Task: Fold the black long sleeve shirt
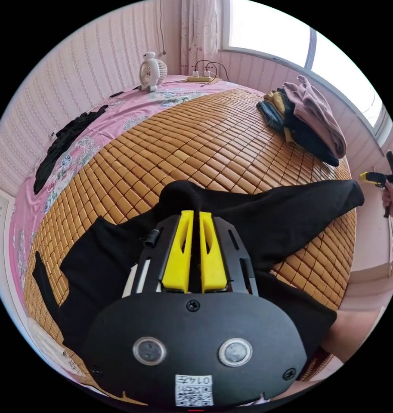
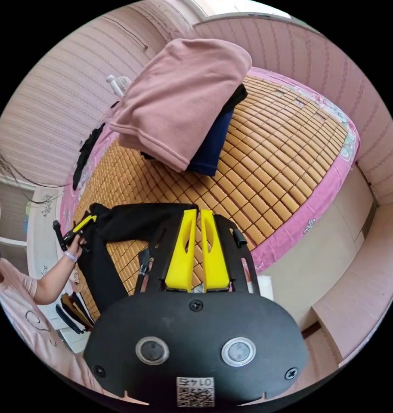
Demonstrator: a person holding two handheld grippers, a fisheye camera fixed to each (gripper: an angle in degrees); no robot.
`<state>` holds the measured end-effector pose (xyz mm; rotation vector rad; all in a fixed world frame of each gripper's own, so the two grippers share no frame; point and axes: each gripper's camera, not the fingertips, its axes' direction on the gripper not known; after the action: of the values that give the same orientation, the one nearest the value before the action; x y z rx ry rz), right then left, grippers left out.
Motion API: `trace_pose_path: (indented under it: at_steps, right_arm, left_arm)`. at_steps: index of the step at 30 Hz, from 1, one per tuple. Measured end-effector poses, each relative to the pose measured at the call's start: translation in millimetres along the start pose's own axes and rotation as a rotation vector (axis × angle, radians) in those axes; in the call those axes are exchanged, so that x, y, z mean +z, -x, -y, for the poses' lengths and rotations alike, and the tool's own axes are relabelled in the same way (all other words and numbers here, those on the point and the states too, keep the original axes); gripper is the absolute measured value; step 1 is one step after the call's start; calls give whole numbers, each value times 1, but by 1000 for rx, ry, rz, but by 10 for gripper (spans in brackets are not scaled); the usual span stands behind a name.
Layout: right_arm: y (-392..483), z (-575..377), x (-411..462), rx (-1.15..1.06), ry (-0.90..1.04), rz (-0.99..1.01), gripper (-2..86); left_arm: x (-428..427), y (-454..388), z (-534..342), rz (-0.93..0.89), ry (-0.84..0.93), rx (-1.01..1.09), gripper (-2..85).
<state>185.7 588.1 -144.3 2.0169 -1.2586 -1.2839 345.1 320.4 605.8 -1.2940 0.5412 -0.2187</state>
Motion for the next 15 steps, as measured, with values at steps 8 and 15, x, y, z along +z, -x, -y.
trace_pose_path:
  at_steps: [8, 15]
  right_arm:
    - [80, 2, 77, -220, 52, -88, 6]
    - [123, -14, 122, -388, 133, -393, -8]
  left_arm:
    - [-22, 22, -12, -31, -5, -145, 11]
    - [-11, 29, 1, -37, 15, -156, 2]
